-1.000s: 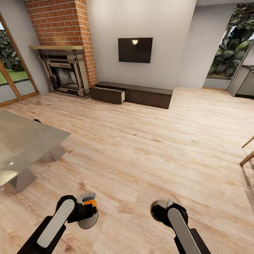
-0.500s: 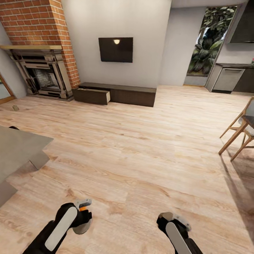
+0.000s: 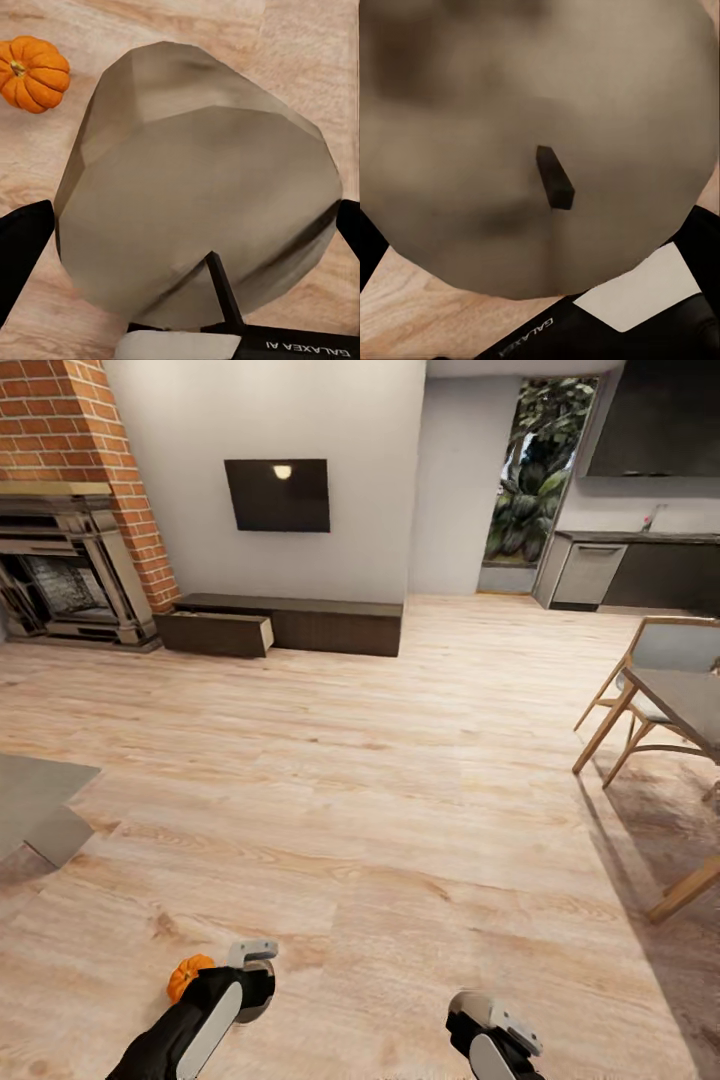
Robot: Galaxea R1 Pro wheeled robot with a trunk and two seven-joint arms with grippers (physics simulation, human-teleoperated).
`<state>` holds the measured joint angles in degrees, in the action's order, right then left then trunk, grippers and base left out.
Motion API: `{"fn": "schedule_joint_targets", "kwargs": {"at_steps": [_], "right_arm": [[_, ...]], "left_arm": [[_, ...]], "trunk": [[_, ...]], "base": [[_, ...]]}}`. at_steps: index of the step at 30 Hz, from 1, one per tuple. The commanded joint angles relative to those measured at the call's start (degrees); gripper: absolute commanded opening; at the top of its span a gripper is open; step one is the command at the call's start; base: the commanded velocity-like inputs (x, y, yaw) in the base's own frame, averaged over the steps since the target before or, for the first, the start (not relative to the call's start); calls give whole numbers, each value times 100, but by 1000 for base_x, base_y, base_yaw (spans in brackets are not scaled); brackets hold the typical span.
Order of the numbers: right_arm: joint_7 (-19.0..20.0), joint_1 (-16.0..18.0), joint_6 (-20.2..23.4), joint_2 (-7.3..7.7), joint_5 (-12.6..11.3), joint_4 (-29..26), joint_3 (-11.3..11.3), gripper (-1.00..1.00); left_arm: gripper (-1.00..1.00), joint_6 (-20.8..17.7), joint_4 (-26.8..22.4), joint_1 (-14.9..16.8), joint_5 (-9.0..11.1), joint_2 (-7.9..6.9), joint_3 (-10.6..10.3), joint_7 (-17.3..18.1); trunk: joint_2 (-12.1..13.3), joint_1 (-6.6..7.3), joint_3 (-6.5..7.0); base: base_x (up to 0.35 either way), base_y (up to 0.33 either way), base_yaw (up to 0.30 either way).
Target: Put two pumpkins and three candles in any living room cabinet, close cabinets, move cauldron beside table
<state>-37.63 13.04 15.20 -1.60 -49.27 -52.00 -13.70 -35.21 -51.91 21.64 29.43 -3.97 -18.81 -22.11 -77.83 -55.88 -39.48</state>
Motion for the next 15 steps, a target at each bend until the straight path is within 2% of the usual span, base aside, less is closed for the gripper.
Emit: {"fn": "schedule_joint_targets", "kwargs": {"at_steps": [1, 6, 15], "right_arm": [[0, 6, 13, 2, -5, 45, -4, -100], [62, 7, 0, 9, -12, 152, 14, -100], [63, 6, -366, 30, -12, 177, 8, -100]], "left_arm": [[-100, 16, 5, 20, 64, -13, -25, -34], [-100, 234, 45, 55, 55, -12, -22, 1], [-100, 268, 45, 59, 62, 12, -18, 7]], "trunk": [[-3, 0, -10], [-3, 0, -31], [-3, 0, -55]], "base": [[0, 0, -252], [102, 0, -241], [312, 0, -215]]}}
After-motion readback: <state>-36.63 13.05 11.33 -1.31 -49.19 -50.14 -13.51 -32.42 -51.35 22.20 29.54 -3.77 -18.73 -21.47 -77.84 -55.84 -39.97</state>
